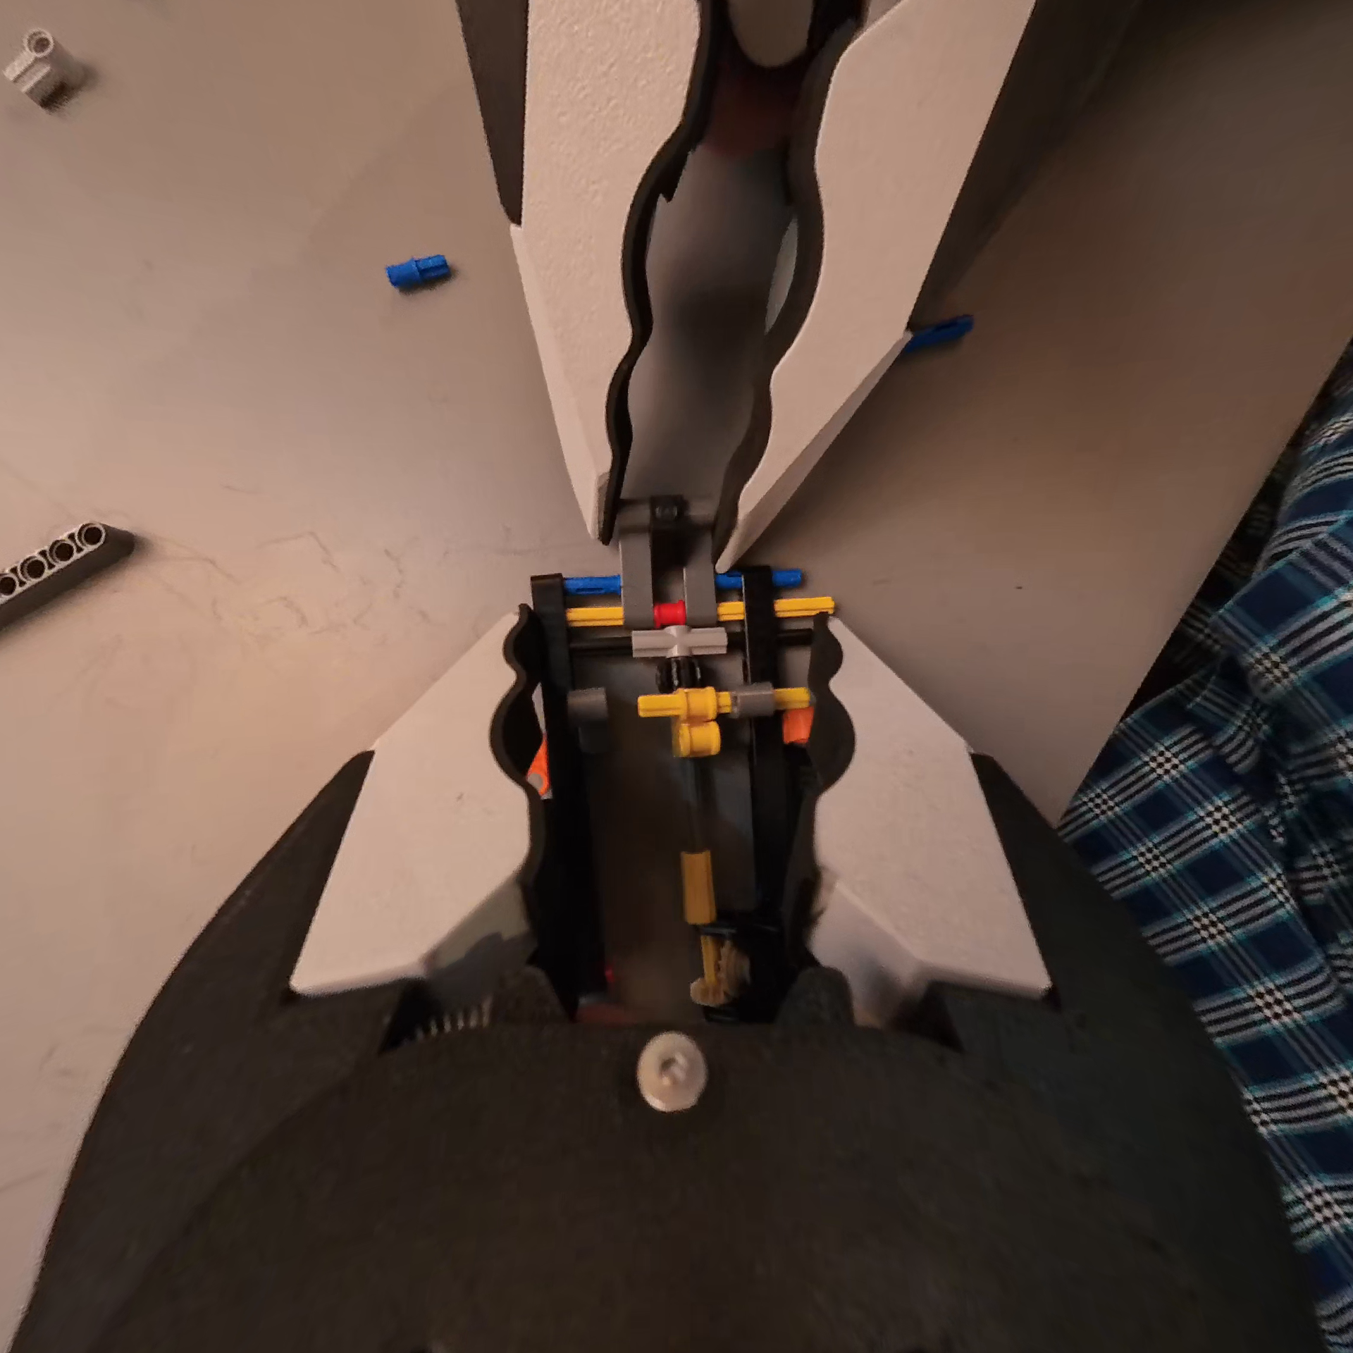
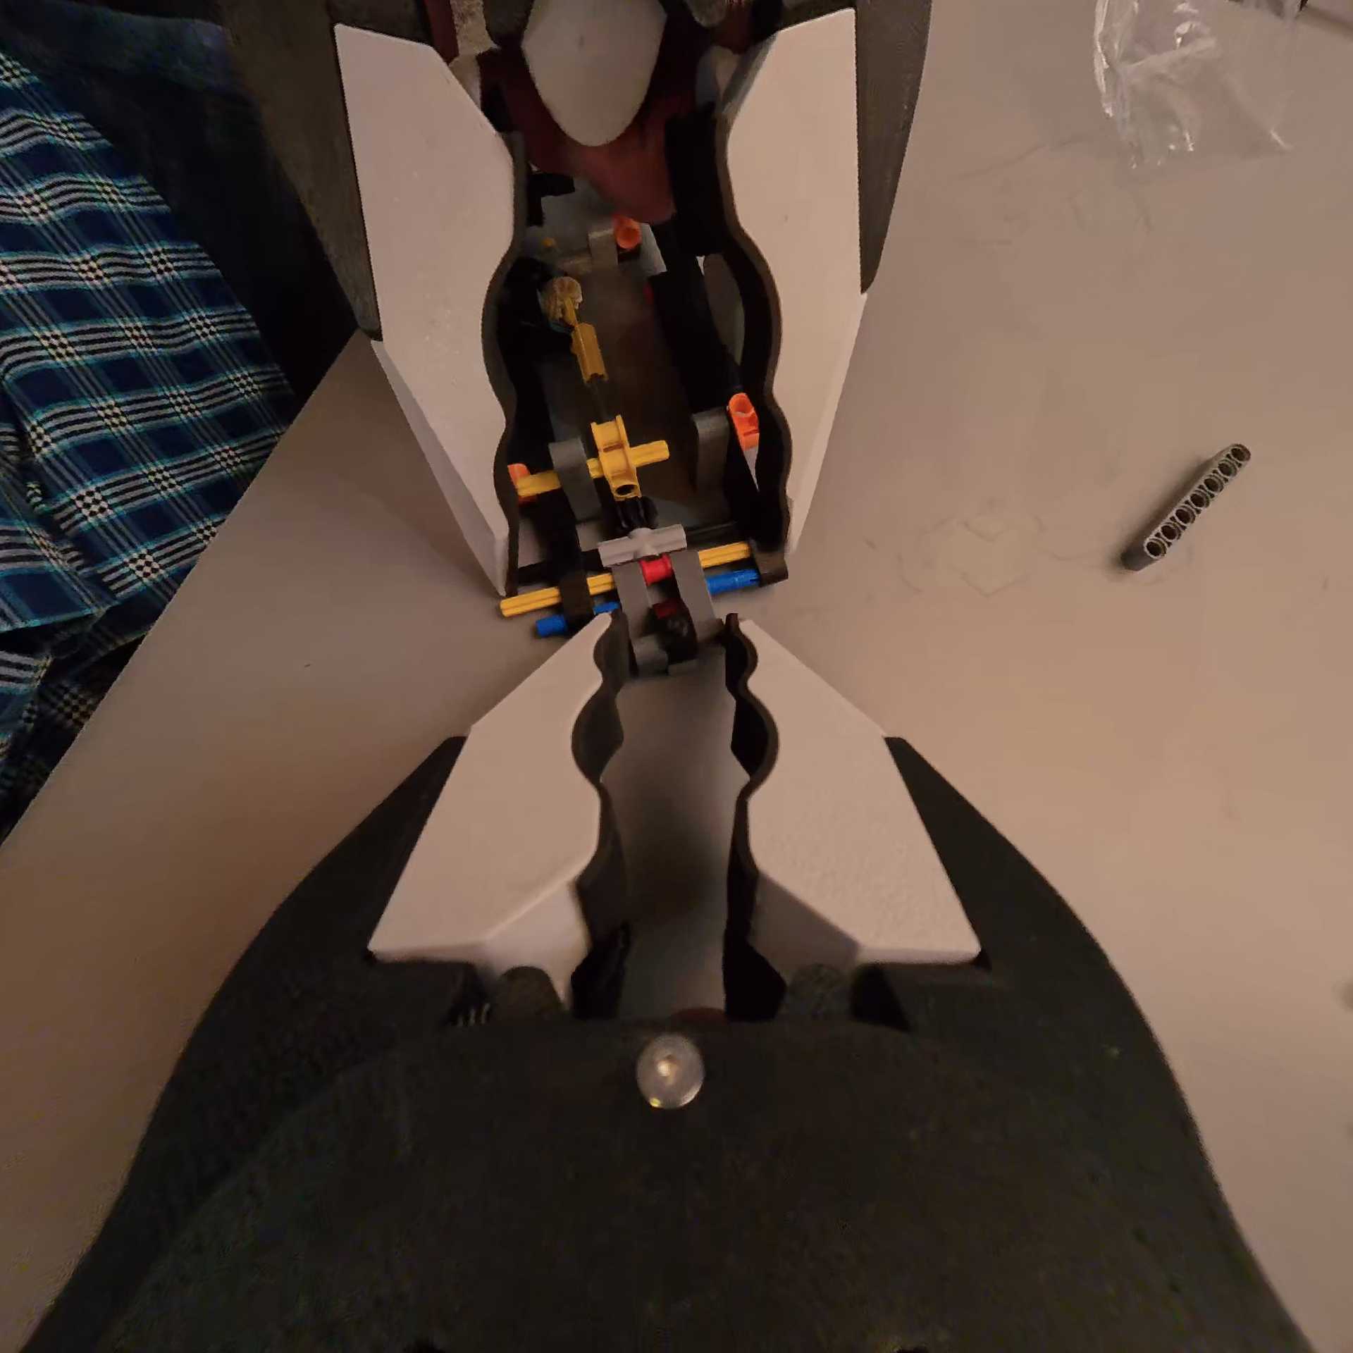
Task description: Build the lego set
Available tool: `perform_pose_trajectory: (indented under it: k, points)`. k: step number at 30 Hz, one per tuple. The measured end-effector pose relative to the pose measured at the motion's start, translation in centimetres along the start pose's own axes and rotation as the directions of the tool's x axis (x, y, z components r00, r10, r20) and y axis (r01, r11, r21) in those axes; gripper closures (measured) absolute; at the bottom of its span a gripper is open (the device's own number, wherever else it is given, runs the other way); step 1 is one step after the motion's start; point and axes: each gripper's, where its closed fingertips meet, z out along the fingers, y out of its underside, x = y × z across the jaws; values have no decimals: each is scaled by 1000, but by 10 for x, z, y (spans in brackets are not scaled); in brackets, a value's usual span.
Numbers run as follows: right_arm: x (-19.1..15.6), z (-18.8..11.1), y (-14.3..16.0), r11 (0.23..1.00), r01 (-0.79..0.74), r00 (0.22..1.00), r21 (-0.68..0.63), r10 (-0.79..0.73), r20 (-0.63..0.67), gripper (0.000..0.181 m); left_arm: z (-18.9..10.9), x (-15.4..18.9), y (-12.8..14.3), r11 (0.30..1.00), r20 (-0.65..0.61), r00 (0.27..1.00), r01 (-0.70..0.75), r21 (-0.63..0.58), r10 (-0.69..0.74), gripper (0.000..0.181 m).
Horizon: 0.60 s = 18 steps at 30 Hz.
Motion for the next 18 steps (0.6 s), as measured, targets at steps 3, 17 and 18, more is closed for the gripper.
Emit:
perform_pose_trajectory:
  k: [3,17,18]
  points:
    - [0,0,0,1000,5,1000,0,-5,4,157,0,0,-1,1000,-3,1000,1,4,-1,109]
    - [0,0,0,999,-34,997,-3,34,69,158,-2,0,-2,999,-37,999,38,11,-38,97]
    - [0,0,0,999,-34,997,-3,34,70,157,-2,0,-1,999,-38,999,38,5,-37,96]
